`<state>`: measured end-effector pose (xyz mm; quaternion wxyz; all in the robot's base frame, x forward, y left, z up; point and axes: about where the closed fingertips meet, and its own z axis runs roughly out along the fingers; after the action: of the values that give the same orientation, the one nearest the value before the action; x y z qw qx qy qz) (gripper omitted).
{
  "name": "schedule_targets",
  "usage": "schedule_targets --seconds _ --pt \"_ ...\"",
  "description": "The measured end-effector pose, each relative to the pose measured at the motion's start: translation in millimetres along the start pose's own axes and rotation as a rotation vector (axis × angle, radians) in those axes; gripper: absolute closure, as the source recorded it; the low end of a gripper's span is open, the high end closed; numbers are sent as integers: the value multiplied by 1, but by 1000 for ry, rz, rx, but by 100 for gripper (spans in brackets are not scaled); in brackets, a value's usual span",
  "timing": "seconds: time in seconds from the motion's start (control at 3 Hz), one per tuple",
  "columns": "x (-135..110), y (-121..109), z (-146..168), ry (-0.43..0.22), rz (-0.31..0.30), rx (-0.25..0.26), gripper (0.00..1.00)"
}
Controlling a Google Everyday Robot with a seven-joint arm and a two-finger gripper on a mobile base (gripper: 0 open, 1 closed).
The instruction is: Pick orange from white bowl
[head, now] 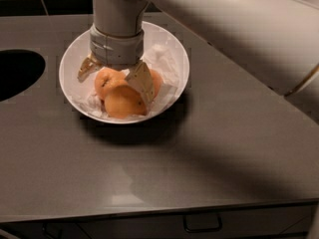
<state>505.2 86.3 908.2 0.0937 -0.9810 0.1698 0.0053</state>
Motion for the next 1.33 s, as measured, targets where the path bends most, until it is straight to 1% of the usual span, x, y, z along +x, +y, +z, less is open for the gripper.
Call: schedule_targets --seconds 1.33 --pt "-1 7 7 -37 18 -26 9"
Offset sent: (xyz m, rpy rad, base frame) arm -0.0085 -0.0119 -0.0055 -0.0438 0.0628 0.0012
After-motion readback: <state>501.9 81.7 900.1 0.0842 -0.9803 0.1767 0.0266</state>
